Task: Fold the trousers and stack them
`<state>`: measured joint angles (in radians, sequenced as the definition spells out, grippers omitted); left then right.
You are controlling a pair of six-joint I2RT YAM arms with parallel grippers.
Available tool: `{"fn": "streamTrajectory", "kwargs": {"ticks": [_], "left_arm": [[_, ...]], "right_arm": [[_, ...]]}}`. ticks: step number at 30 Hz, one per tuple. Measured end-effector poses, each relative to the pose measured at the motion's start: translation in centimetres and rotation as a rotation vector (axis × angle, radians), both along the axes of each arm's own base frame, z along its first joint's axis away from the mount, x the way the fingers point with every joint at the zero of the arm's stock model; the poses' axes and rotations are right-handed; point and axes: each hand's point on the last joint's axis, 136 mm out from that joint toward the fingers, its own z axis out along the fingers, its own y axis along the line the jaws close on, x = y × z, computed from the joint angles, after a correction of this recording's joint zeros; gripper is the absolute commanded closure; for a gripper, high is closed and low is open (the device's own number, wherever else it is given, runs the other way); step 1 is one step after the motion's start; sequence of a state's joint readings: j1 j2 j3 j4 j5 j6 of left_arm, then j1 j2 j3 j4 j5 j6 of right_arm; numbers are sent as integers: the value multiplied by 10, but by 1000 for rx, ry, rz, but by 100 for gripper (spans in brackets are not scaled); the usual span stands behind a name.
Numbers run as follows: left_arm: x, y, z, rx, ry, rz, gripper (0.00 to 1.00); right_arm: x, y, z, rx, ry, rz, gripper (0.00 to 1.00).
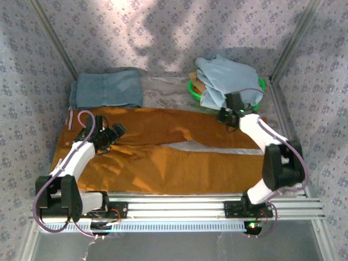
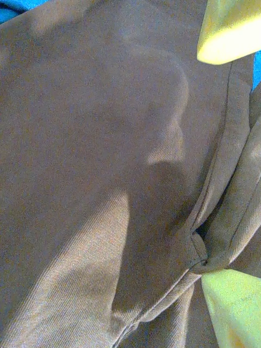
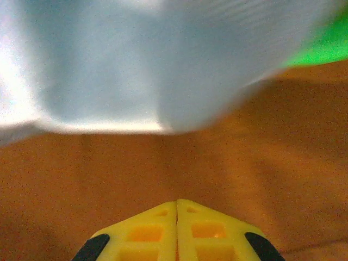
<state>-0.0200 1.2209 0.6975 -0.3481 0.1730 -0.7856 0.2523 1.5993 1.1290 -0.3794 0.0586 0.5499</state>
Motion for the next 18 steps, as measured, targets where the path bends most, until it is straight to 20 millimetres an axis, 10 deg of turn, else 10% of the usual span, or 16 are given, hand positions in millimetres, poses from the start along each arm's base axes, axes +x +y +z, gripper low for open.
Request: {"fn": "streamTrajectory", "kwargs": {"ticks": [11, 15, 18], "left_arm": [[0, 0, 0, 3, -1, -2, 3], [-2, 0, -1, 6, 7, -6, 4], [-3, 0, -2, 8, 11, -9, 4]], "right_arm": [[131, 153, -11, -13, -63, 165, 59], [154, 168, -32, -37, -24, 145, 68], [137, 152, -54, -89, 48, 126, 70]]}}
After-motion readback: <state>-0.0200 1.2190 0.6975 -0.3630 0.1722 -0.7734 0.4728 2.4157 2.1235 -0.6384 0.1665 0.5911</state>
